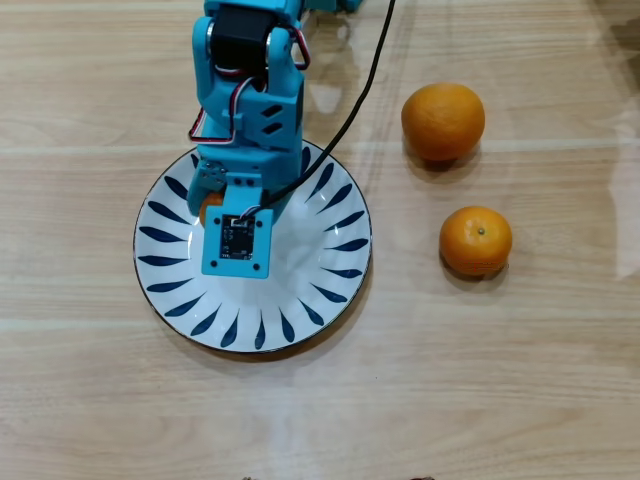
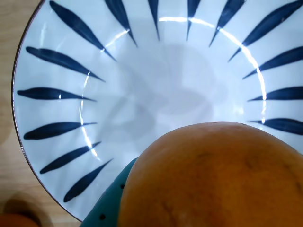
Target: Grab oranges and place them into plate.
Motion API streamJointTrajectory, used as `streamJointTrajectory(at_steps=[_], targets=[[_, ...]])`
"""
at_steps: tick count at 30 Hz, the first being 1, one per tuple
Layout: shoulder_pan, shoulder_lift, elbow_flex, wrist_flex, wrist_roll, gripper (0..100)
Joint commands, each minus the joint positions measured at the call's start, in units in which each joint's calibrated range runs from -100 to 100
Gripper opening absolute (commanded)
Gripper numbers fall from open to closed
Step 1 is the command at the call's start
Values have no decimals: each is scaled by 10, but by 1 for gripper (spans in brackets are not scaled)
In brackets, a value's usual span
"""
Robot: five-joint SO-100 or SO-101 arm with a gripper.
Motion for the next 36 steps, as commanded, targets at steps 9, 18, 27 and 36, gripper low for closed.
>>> streamJointTrajectory(at_steps=[9,18,27,36], targets=[[-8,-1,-43,-12,2,65],[-29,-8,-44,53,1,71],[-50,-70,-40,197,-14,30],[-67,-328,177,196,-13,7]])
